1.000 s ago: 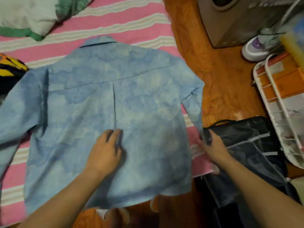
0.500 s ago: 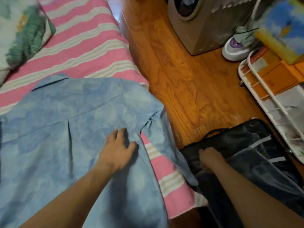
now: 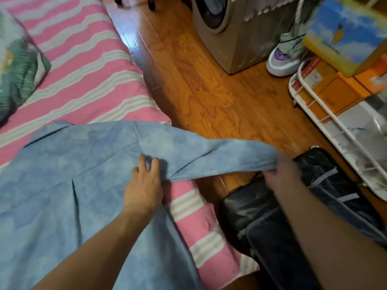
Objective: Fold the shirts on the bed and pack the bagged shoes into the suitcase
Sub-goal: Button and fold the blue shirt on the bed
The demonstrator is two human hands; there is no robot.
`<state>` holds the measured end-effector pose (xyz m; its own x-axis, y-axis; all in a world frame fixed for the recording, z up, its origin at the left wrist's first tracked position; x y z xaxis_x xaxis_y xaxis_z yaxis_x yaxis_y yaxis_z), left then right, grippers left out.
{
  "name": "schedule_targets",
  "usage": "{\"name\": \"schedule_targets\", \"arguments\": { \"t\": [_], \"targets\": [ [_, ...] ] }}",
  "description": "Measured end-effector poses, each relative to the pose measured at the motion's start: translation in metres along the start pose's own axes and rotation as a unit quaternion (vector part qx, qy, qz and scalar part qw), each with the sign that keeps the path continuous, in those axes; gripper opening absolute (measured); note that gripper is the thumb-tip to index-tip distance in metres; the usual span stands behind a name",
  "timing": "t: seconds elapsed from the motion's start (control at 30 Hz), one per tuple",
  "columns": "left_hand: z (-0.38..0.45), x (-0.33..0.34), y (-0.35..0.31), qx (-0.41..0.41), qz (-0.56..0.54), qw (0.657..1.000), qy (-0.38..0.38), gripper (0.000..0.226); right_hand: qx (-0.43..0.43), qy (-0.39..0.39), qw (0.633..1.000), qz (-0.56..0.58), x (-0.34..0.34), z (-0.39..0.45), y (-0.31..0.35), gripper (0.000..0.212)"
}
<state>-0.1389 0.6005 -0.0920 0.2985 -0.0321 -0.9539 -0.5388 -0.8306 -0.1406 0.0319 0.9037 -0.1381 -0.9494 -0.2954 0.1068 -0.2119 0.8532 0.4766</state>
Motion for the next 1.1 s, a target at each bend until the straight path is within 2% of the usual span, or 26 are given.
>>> {"name": "schedule_targets", "arguments": {
  "t": [0.07,0.1,0.17,0.23,0.3,0.37,0.47,0.53,0.6,0.63,0.7,0.77,0.8,0.83,0.9,0.93,1.0,1.07,1.1],
  "targets": [
    [-0.005,0.0,-0.005,0.016,0.02,1.0,-0.003,0.06,-0.079,-0.025,0.995,0.062,-0.002,-0.012,0.057,0.036],
    [-0.009,0.001,-0.009,0.026,0.035,0.999,-0.002,0.064,-0.093,0.001,0.99,0.102,0.0,-0.016,0.069,0.037],
    [-0.017,0.006,-0.016,0.043,0.043,0.998,0.021,0.074,-0.082,0.088,0.977,0.174,0.006,-0.011,0.069,0.033],
    [-0.024,0.011,-0.019,0.054,0.041,0.997,0.047,0.07,-0.047,0.088,0.968,0.229,0.008,-0.005,0.059,0.032],
    [-0.023,0.016,-0.014,0.033,0.015,0.998,0.047,0.058,-0.032,0.087,0.977,0.191,0.003,0.007,0.051,0.037],
    [-0.019,0.017,-0.008,0.012,-0.062,0.998,0.024,0.049,-0.041,0.09,0.985,0.145,-0.008,0.018,0.051,0.032],
    [-0.013,0.012,0.006,0.022,-0.15,0.988,-0.01,0.043,-0.082,0.042,0.994,0.064,-0.036,0.036,0.069,0.026],
    [-0.012,0.015,0.011,0.043,-0.152,0.987,0.003,0.04,-0.103,-0.011,0.994,0.031,-0.053,0.038,0.08,0.052],
    [-0.012,0.015,0.01,0.074,-0.091,0.993,0.0,0.041,-0.133,-0.064,0.989,-0.011,-0.068,0.028,0.09,0.073],
    [-0.011,0.012,0.008,0.093,-0.042,0.995,-0.017,0.044,-0.146,-0.088,0.983,-0.065,-0.074,0.024,0.096,0.073],
    [-0.009,-0.002,-0.009,0.178,0.06,0.98,-0.057,0.054,-0.159,-0.115,0.968,-0.157,-0.089,0.016,0.107,0.06],
    [-0.01,-0.009,-0.032,0.308,0.143,0.938,-0.071,0.052,-0.122,-0.106,0.963,-0.216,-0.103,0.013,0.115,0.043],
    [-0.01,-0.01,-0.039,0.343,0.169,0.922,-0.063,0.046,-0.096,-0.088,0.958,-0.256,-0.109,0.013,0.118,0.034],
    [-0.008,-0.01,-0.042,0.344,0.184,0.92,-0.046,0.039,-0.074,-0.073,0.942,-0.319,-0.113,0.011,0.12,0.03],
    [0.0,-0.009,-0.036,0.286,0.199,0.937,-0.018,0.026,-0.045,-0.057,0.901,-0.428,-0.121,0.005,0.126,0.039],
    [0.003,-0.009,-0.029,0.253,0.207,0.945,-0.014,0.023,-0.048,-0.051,0.891,-0.448,-0.124,0.002,0.132,0.04],
    [0.007,-0.011,-0.025,0.232,0.212,0.949,-0.016,0.026,-0.105,-0.043,0.905,-0.411,-0.126,-0.01,0.152,0.023],
    [0.003,-0.018,-0.037,0.284,0.212,0.934,-0.035,0.024,-0.199,-0.075,0.929,-0.304,-0.128,-0.023,0.175,0.015],
    [-0.003,-0.021,-0.044,0.315,0.209,0.925,-0.042,0.021,-0.223,-0.095,0.939,-0.244,-0.127,-0.03,0.182,0.02]
  ]
}}
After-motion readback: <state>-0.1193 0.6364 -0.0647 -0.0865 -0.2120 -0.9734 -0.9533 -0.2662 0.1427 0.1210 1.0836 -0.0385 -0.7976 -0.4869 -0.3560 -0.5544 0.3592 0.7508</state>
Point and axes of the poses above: each hand's wrist, its own z-axis towards the middle knuckle, its own x-axis out of the palm, y = z × x, the point moved 5 cm from there along z, towards the middle knuckle, and after that the axes turned 8 degrees about x, right-handed, at the moved point
